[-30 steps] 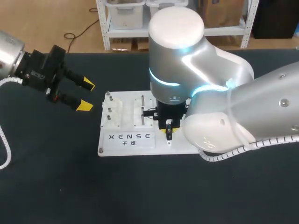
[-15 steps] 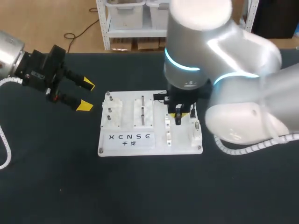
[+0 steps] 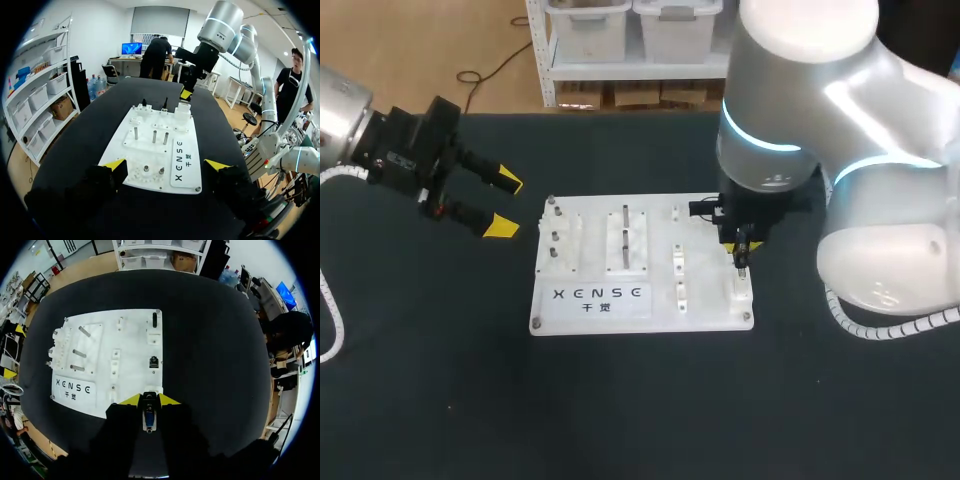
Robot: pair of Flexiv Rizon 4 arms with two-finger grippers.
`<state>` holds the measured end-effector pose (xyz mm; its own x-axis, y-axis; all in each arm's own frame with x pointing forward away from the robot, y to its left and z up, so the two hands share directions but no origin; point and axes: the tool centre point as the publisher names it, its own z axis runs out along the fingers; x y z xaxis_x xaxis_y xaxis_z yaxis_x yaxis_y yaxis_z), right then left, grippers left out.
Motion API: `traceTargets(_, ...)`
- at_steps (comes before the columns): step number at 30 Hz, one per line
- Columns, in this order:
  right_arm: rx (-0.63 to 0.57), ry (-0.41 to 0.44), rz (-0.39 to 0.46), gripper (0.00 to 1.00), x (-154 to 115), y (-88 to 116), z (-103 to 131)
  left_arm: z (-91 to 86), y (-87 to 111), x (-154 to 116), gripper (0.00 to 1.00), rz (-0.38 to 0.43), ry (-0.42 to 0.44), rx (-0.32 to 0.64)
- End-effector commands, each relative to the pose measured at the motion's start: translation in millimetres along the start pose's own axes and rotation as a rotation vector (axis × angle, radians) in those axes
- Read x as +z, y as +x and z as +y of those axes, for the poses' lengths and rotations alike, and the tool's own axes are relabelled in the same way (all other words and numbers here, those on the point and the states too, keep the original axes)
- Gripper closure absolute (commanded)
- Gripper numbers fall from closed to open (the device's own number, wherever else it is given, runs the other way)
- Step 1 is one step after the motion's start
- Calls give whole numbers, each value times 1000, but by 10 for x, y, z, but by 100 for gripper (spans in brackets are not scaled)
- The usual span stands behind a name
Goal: Insert the USB connector, Ethernet cable, and multi-pin plug into their matching sockets one by one.
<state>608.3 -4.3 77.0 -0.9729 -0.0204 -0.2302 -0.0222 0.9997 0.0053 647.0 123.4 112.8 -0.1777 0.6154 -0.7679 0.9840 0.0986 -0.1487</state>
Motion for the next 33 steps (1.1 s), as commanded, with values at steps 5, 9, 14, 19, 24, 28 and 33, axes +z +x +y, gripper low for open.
traceTargets(5, 3, 8, 1, 100, 47, 62, -39, 7, 10, -2, 0, -2, 2, 3)
traceTargets(9, 1, 11, 4, 100, 67, 76, -55, 7, 10, -2, 0, -2, 2, 3)
traceTargets(14, 1, 11, 3, 100, 81, 78, -48, 7, 10, -2, 0, -2, 2, 3)
traceTargets(19, 3, 9, 3, 100, 93, 89, -39, 7, 10, -2, 0, -2, 2, 3)
traceTargets(24, 4, 10, 3, 100, 110, 111, -38, 7, 10, -2, 0, -2, 2, 3)
traceTargets(28, 4, 8, -4, 100, 135, 119, -33, 7, 10, -2, 0, -2, 2, 3)
traceTargets(33, 9, 5, -11, 100, 157, 114, -33, 7, 10, -2, 0, -2, 2, 3)
